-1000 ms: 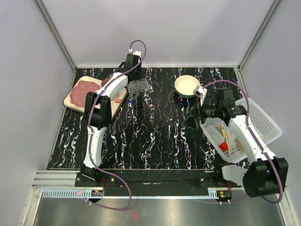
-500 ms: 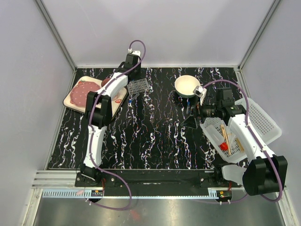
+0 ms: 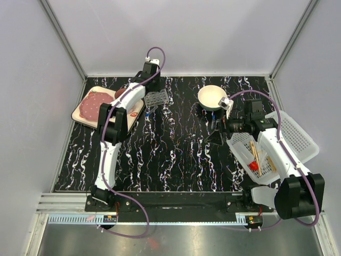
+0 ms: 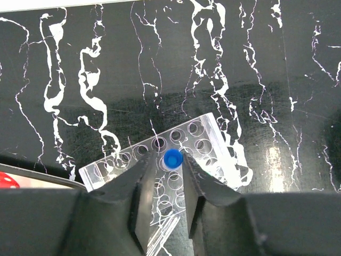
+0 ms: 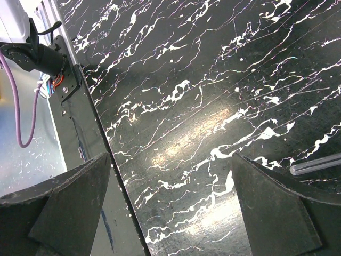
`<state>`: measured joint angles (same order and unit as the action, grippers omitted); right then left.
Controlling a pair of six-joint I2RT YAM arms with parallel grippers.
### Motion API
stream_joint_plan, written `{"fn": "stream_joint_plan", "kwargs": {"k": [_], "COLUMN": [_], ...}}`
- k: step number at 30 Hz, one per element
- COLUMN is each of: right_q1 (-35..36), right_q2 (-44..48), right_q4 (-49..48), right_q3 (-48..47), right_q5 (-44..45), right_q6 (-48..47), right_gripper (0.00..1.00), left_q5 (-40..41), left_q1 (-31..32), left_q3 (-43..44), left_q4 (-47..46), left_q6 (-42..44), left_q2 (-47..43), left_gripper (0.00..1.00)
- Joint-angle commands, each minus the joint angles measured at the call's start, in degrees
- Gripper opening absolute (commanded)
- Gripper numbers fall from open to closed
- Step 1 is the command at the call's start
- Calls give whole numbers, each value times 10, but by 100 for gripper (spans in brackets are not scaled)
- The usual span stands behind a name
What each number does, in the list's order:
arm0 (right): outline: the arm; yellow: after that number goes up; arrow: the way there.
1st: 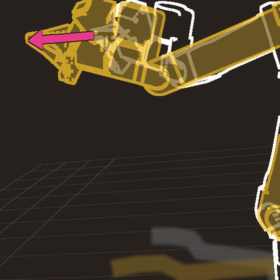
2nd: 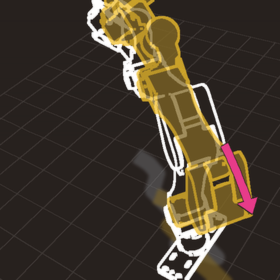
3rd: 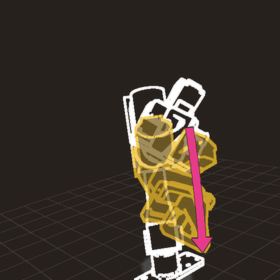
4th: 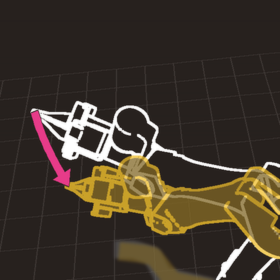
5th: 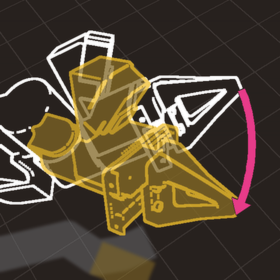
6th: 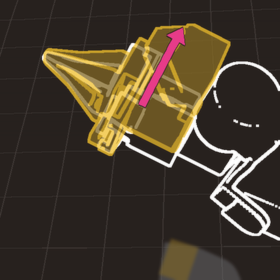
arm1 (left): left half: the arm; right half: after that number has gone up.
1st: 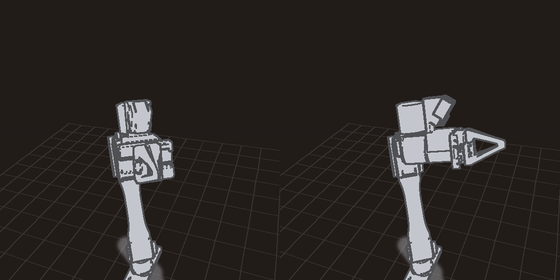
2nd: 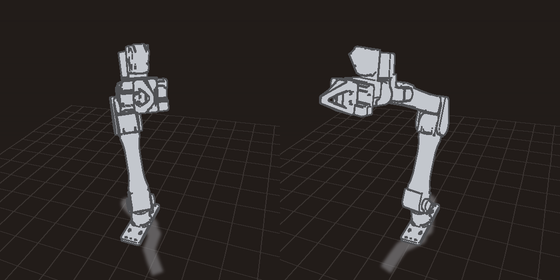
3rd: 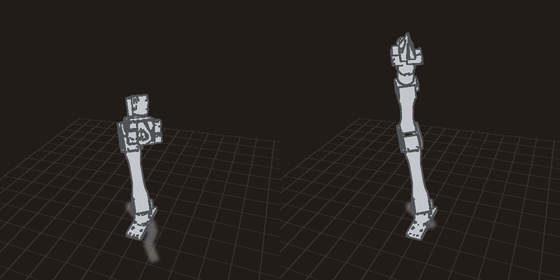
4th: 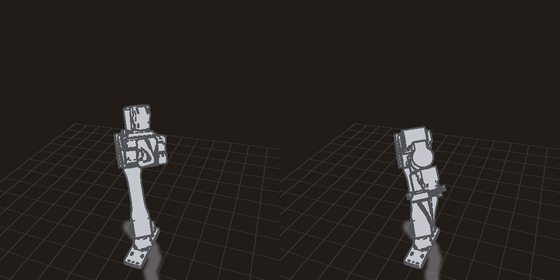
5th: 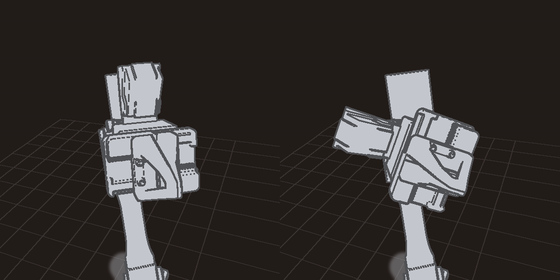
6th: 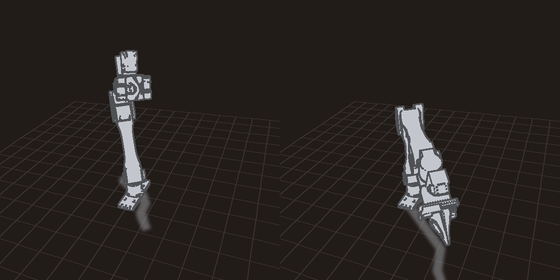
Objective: Organize the chemistry lab equipment
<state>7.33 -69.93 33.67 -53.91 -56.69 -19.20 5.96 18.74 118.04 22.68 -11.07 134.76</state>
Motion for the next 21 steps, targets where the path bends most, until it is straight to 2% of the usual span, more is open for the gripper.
{"fn": "stream_joint_plan", "kwargs": {"k": [1, 9, 15, 19, 21], "right_q1": [-4, -7, -6, -6, -6], "right_q2": [0, 8, -6, -61, -110], "right_q4": [-20, -19, -15, 25, 85], "right_q3": [-12, -9, -32, -78, -121], "right_q5": [-17, -1, 41, 91, 104], "right_q6": [3, 2, 36, 76, 82], "right_gripper": [100, 100, 100, 100, 100], "left_q5": [-8, -16, -60, -89, -90], "left_q1": [-3, -3, -3, -3, -3], "left_q3": [11, 3, -13, -59, -106], "left_q4": [-16, -8, 9, 7, 1], "left_q6": [-7, -15, -54, -68, -73], "left_q2": [-16, -79, -159, -236, -293], "left_gripper": [34, 47, 60, 70, 76]}}
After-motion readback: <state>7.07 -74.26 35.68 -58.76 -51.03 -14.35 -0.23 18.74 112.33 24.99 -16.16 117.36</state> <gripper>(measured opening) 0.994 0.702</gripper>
